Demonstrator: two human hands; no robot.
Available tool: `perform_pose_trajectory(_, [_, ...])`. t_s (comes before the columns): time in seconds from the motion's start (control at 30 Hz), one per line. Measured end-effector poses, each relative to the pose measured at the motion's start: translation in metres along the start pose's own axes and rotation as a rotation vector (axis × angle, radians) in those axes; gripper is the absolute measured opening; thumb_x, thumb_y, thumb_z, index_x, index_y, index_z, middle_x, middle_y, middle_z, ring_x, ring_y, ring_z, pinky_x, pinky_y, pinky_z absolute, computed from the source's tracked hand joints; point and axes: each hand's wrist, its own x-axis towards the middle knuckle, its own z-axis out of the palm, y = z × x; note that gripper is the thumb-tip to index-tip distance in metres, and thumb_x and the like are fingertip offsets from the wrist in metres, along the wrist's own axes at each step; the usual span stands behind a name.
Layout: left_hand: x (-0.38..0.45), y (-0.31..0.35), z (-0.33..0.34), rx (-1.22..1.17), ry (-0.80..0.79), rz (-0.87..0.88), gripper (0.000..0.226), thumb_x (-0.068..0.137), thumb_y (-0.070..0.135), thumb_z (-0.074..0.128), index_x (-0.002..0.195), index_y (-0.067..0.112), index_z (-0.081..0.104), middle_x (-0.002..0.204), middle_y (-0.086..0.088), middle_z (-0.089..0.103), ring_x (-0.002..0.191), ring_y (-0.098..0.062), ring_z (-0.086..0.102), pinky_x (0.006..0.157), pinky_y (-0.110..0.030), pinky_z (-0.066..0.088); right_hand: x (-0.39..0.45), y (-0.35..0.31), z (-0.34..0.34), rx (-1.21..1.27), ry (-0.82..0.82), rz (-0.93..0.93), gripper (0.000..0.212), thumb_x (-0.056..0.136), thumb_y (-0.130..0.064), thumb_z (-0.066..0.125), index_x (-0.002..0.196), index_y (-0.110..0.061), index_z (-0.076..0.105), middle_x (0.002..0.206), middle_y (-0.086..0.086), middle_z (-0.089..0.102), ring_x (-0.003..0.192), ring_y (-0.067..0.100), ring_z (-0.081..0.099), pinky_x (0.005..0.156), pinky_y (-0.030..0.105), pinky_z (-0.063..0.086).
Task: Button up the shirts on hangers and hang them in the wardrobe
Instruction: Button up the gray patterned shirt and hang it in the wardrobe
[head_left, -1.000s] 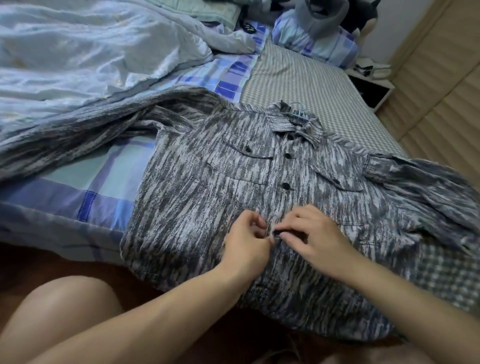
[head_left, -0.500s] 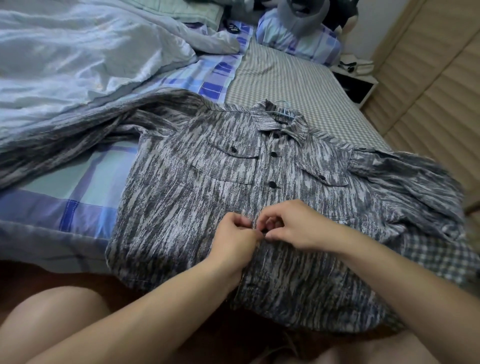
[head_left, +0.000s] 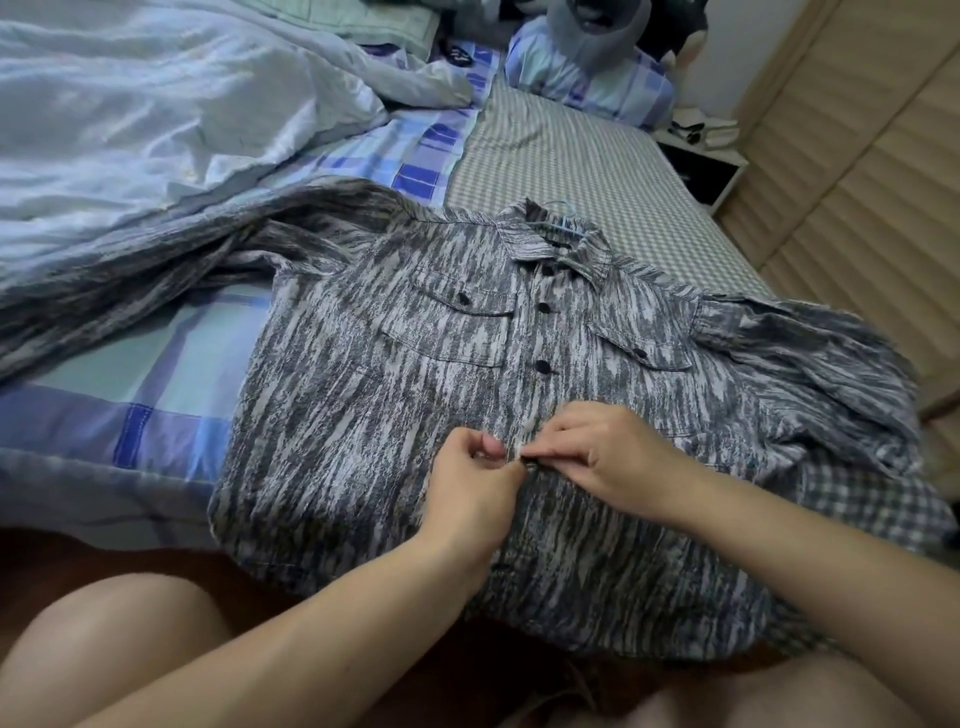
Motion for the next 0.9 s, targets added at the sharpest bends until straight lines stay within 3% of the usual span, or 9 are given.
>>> perform_pose_trajectory(0.07, [-0.002,-0.005,-0.001,0.037,-0.012,0.058,0.028,0.088,-0.002,0.072,0.096,0.014,0.05,0.078,-0.006,0.053,0.069,-0.017,0.048,0.065,-0.033,0.041,0.002,0.003,-0.003,-0.129,-0.033,-0.16,0.026,0.093,-0.022,0.063,0.114,-0.015,0.076,0.097,-0.001,0.074,0.087,0.012,0.065,0.078,0.023,0.059])
perform_pose_trajectory(0.17, [0.001,-0.007,-0.003,0.092,-0.019,0.082,0.032,0.086,-0.002,0.075,0.098,0.014,0.051,0.076,-0.005,0.051,0.066,-0.016,0.045,0.06,-0.031,0.041,0.01,0.009,-0.007,-0.291,-0.041,-0.406,0.016,0.093,-0.005,0.068,0.108,-0.005,0.075,0.094,0.004,0.073,0.084,0.02,0.064,0.073,0.026,0.057])
perform_pose_trajectory(0.27, [0.005,-0.006,-0.007,0.119,-0.049,0.059,0.032,0.085,-0.004,0.075,0.096,0.015,0.052,0.074,-0.008,0.055,0.065,-0.018,0.046,0.061,-0.035,0.04,0.018,0.017,-0.01,-0.474,-0.068,-0.622,0.015,0.101,-0.002,0.057,0.105,-0.002,0.072,0.092,0.005,0.07,0.085,0.023,0.062,0.078,0.03,0.056])
perform_pose_trajectory(0.47, [0.007,0.004,-0.013,0.428,-0.087,0.188,0.028,0.086,0.009,0.079,0.094,0.019,0.054,0.071,-0.002,0.058,0.042,-0.004,0.038,0.044,-0.021,0.033,0.027,0.031,-0.016,-0.669,-0.216,-0.758,0.019,0.102,0.0,0.052,0.113,0.001,0.067,0.099,0.007,0.069,0.088,0.022,0.06,0.078,0.03,0.056])
perform_pose_trajectory(0.6, [0.007,0.005,-0.016,0.547,-0.081,0.233,0.031,0.086,0.013,0.079,0.092,0.026,0.051,0.069,0.002,0.057,0.05,-0.007,0.044,0.05,-0.026,0.04,0.027,0.024,-0.007,-0.62,-0.174,-0.689,0.022,0.103,-0.008,0.05,0.092,-0.008,0.069,0.088,0.001,0.065,0.077,0.017,0.057,0.068,0.028,0.054])
perform_pose_trajectory(0.77, [0.005,0.004,-0.015,0.949,-0.012,0.39,0.032,0.091,0.03,0.07,0.103,0.034,0.041,0.079,0.002,0.065,0.076,-0.021,0.063,0.065,-0.039,0.049,0.019,0.02,0.013,-0.417,0.011,-0.423,0.026,0.098,-0.016,0.052,0.076,-0.013,0.066,0.075,-0.003,0.061,0.067,0.014,0.052,0.061,0.028,0.051])
perform_pose_trajectory(0.83, [0.005,0.003,-0.015,0.949,0.014,0.321,0.028,0.091,0.036,0.068,0.105,0.031,0.044,0.081,0.002,0.066,0.078,-0.024,0.064,0.065,-0.038,0.048,0.014,0.015,0.026,-0.355,0.054,-0.272,0.024,0.096,-0.02,0.055,0.077,-0.015,0.068,0.073,-0.006,0.059,0.066,0.013,0.05,0.061,0.029,0.051])
perform_pose_trajectory(0.9, [0.014,0.004,-0.016,0.911,0.031,0.183,0.023,0.087,0.04,0.071,0.093,0.029,0.052,0.081,0.004,0.066,0.077,-0.021,0.063,0.061,-0.033,0.043,0.007,0.012,0.036,-0.282,0.093,-0.133,0.018,0.095,-0.023,0.061,0.083,-0.017,0.073,0.074,-0.007,0.061,0.067,0.012,0.05,0.063,0.028,0.051])
